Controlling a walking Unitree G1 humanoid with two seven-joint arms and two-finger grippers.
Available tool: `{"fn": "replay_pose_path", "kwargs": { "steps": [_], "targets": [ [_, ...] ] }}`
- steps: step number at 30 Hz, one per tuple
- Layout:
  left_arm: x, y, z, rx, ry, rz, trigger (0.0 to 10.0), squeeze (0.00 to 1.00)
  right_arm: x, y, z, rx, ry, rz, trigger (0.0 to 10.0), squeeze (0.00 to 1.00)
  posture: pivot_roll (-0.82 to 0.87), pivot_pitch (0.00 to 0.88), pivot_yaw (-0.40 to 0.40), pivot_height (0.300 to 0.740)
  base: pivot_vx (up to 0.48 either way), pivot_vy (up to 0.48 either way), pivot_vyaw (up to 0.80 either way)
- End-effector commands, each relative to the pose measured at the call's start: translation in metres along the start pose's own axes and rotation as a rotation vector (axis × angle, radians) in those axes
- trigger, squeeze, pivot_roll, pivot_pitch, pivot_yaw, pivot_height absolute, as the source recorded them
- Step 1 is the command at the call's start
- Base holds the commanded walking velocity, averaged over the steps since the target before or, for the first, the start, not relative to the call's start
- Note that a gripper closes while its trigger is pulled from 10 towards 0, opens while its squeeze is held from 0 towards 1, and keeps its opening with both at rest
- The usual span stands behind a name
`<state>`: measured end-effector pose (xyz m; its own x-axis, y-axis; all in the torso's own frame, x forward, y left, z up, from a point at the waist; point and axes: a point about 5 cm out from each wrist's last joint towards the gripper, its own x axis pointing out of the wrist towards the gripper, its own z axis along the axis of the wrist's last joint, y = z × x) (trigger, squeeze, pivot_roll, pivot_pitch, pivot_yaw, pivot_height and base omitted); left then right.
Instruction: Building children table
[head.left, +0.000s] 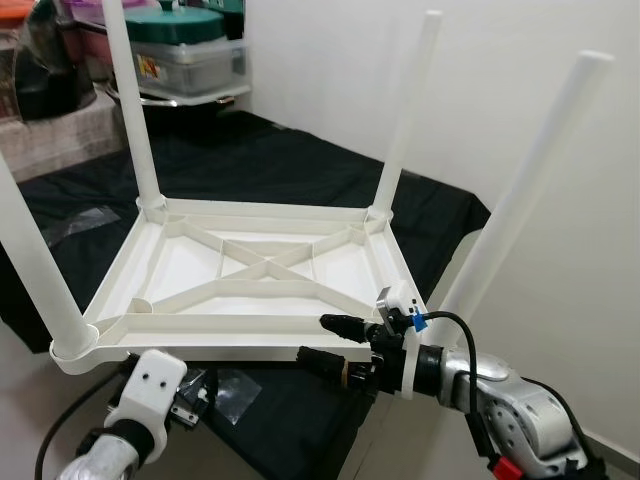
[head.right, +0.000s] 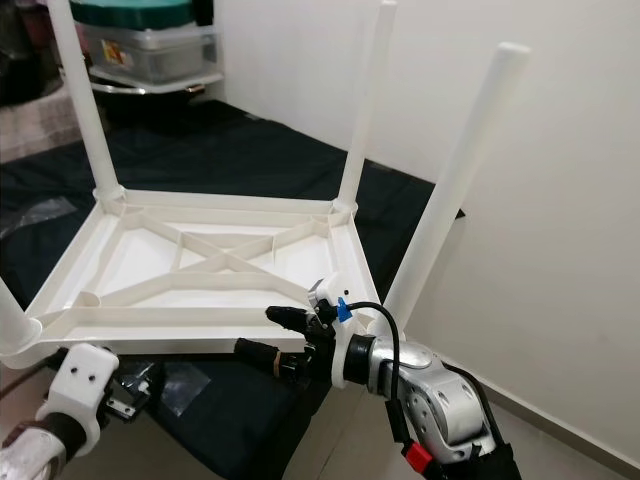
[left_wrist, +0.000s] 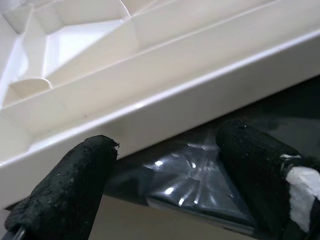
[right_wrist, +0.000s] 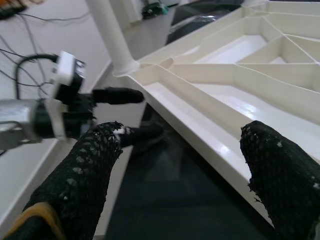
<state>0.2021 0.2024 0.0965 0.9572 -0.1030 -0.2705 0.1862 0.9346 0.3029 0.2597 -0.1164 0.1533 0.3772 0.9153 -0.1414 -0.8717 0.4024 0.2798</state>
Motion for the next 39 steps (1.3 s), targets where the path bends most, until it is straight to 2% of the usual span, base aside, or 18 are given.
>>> {"fn": "replay_pose_path", "kwargs": {
  "steps": [1, 5, 7, 9, 17, 20, 21, 22, 23, 24, 26, 27, 28, 29, 31, 34, 37, 39],
  "targets": [
    [0.004, 0.005, -0.008, 0.022, 0.053, 0.018, 10.0, 0.0, 0.003, -0.005, -0.001, 0.032, 0.018, 0.028, 10.0, 0.0, 0.09, 0.0, -0.107, 0.74, 0.0, 0.0, 0.0],
    [0.006, 0.009, -0.008, 0.014, 0.056, 0.039, 10.0, 0.0, 0.011, -0.005, 0.002, 0.058, 0.011, 0.057, 10.0, 0.0, 0.1, 0.0, -0.112, 0.74, 0.0, 0.0, 0.0],
    [0.009, 0.013, -0.007, 0.009, 0.063, 0.055, 10.0, 0.0, 0.029, -0.004, 0.006, 0.116, -0.01, 0.12, 10.0, 0.0, 0.11, 0.0, -0.121, 0.74, 0.0, 0.0, 0.0],
    [0.01, 0.014, -0.007, 0.008, 0.068, 0.065, 10.0, 0.0, 0.036, -0.001, 0.007, 0.134, -0.011, 0.15, 10.0, 0.0, 0.12, 0.0, -0.126, 0.74, 0.0, 0.0, 0.0],
    [0.012, 0.017, -0.008, 0.007, 0.079, 0.082, 10.0, 0.0, 0.047, 0.002, 0.005, 0.156, -0.001, 0.19, 10.0, 0.0, 0.12, 0.0, -0.13, 0.74, 0.0, 0.0, 0.0],
    [0.022, 0.027, -0.003, -0.005, 0.058, 0.109, 10.0, 0.0, 0.056, 0.005, 0.0, 0.17, 0.012, 0.203, 10.0, 0.0, 0.12, 0.0, -0.124, 0.74, 0.0, 0.0, 0.0],
    [0.031, 0.029, 0.003, -0.019, 0.034, 0.111, 10.0, 0.0, 0.06, 0.006, -0.002, 0.172, 0.01, 0.19, 10.0, 0.0, 0.11, 0.0, -0.114, 0.74, 0.0, 0.0, 0.0],
    [0.031, 0.029, 0.003, -0.019, 0.034, 0.111, 10.0, 0.0, 0.06, 0.006, -0.002, 0.172, 0.01, 0.19, 10.0, 0.0, 0.11, 0.0, -0.114, 0.74, 0.0, 0.0, 0.0],
    [0.042, 0.028, 0.009, -0.029, 0.01, 0.097, 10.0, 0.0, 0.061, 0.005, -0.003, 0.178, 0.001, 0.17, 10.0, 0.0, 0.1, 0.0, -0.106, 0.74, 0.0, 0.0, 0.0],
    [0.042, 0.028, 0.009, -0.029, 0.01, 0.097, 10.0, 0.0, 0.061, 0.005, -0.003, 0.178, 0.001, 0.17, 10.0, 0.0, 0.1, 0.0, -0.106, 0.74, 0.0, 0.0, 0.0],
    [0.07, 0.023, 0.017, -0.043, -0.005, 0.05, 10.0, 0.0, 0.06, 0.002, -0.003, 0.194, -0.026, 0.119, 10.0, 0.0, 0.07, 0.0, -0.075, 0.74, 0.0, 0.0, 0.0],
    [0.07, 0.023, 0.017, -0.043, -0.005, 0.05, 10.0, 0.0, 0.06, 0.002, -0.003, 0.194, -0.026, 0.119, 10.0, 0.0, 0.07, 0.0, -0.075, 0.74, 0.0, 0.0, 0.0],
    [0.081, 0.02, 0.019, -0.047, -0.003, 0.032, 10.0, 0.0, 0.059, 0.001, -0.003, 0.201, -0.036, 0.1, 10.0, 0.0, 0.06, 0.0, -0.071, 0.74, 0.0, 0.0, 0.0],
    [0.081, 0.02, 0.019, -0.047, -0.003, 0.032, 10.0, 0.0, 0.059, 0.001, -0.003, 0.201, -0.036, 0.1, 10.0, 0.0, 0.06, 0.0, -0.071, 0.74, 0.0, 0.0, 0.0],
    [0.104, 0.013, 0.033, -0.065, -0.02, -0.008, 10.0, 0.0, 0.054, -0.002, -0.003, 0.207, -0.056, 0.045, 10.0, 0.0, 0.03, 0.0, -0.049, 0.74, 0.0, 0.0, 0.0],
    [0.114, 0.008, 0.043, -0.065, -0.034, -0.03, 10.0, 0.0, 0.051, -0.002, -0.004, 0.212, -0.066, 0.023, 10.0, 0.0, 0.02, 0.0, -0.04, 0.74, 0.0, 0.0, 0.0],
    [0.135, -0.006, 0.061, -0.099, -0.05, -0.091, 10.0, 0.0, 0.045, -0.003, -0.005, 0.22, -0.083, -0.031, 10.0, 0.0, -0.01, 0.0, -0.025, 0.74, 0.0, 0.0, 0.0],
    [0.138, -0.008, 0.063, -0.103, -0.047, -0.1, 10.0, 0.0, 0.044, -0.003, -0.005, 0.22, -0.086, -0.04, 10.0, 0.0, -0.01, 0.0, -0.024, 0.74, 0.0, 0.0, 0.0]
  ]
}}
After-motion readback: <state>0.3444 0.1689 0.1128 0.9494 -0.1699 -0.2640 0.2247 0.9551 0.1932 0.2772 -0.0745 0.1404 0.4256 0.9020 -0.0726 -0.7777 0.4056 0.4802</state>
